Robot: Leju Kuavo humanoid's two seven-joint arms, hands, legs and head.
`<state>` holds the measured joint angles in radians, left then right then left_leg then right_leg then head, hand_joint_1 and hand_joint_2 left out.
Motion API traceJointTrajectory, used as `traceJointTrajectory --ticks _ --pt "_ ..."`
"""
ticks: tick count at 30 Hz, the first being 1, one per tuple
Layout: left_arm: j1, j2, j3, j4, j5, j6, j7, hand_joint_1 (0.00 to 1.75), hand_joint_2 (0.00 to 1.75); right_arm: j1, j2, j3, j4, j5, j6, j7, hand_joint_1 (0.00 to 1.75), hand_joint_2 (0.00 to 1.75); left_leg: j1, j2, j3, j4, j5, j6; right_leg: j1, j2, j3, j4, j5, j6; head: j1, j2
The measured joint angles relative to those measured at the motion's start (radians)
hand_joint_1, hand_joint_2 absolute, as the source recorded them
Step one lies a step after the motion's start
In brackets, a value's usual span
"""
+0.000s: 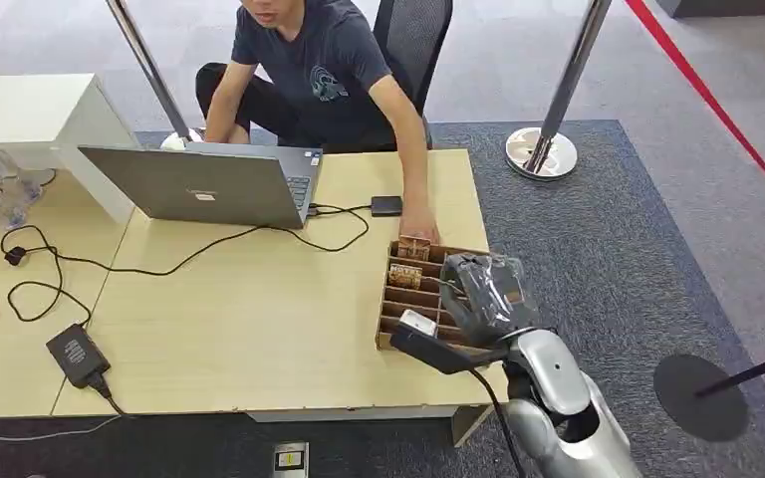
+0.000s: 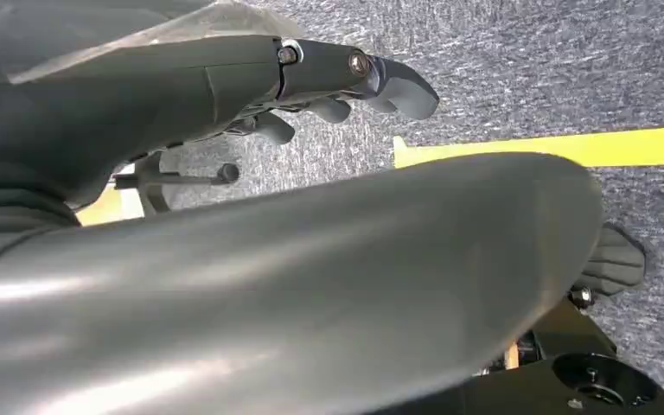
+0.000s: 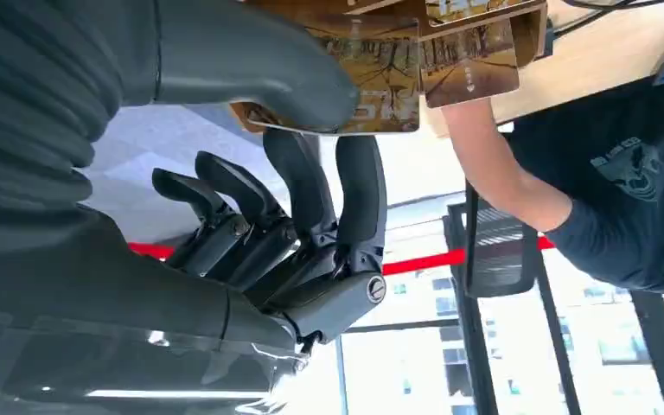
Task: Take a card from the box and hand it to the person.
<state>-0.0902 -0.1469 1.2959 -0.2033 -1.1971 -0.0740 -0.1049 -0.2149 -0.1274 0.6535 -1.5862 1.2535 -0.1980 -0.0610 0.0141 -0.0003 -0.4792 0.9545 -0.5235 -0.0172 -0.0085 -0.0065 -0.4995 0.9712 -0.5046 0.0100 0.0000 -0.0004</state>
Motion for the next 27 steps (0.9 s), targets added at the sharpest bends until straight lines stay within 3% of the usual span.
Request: traceJointTrajectory --ticks 13,27 --pt "0.0 0.0 0.0 0.0 -0.002 0.0 0.0 0.0 0.0 -0.002 -0.034 -0.01 -0.008 -0.045 -0.032 -0.022 1.75 1.75 0.0 0.0 0.0 0.0 0.0 0.0 0.0 0.0 0.0 0.0 0.0 0.0 0.0 0.0" --pt "0.0 0.0 -0.003 0.0 -0.019 0.0 -0.008 0.0 0.0 -0.047 0.006 -0.038 0.028 -0.02 -0.074 -0.045 1.75 1.75 0.0 0.0 0.0 0.0 0.0 0.0 0.0 0.0 0.0 0.0 0.0 0.0 0.0 0.0"
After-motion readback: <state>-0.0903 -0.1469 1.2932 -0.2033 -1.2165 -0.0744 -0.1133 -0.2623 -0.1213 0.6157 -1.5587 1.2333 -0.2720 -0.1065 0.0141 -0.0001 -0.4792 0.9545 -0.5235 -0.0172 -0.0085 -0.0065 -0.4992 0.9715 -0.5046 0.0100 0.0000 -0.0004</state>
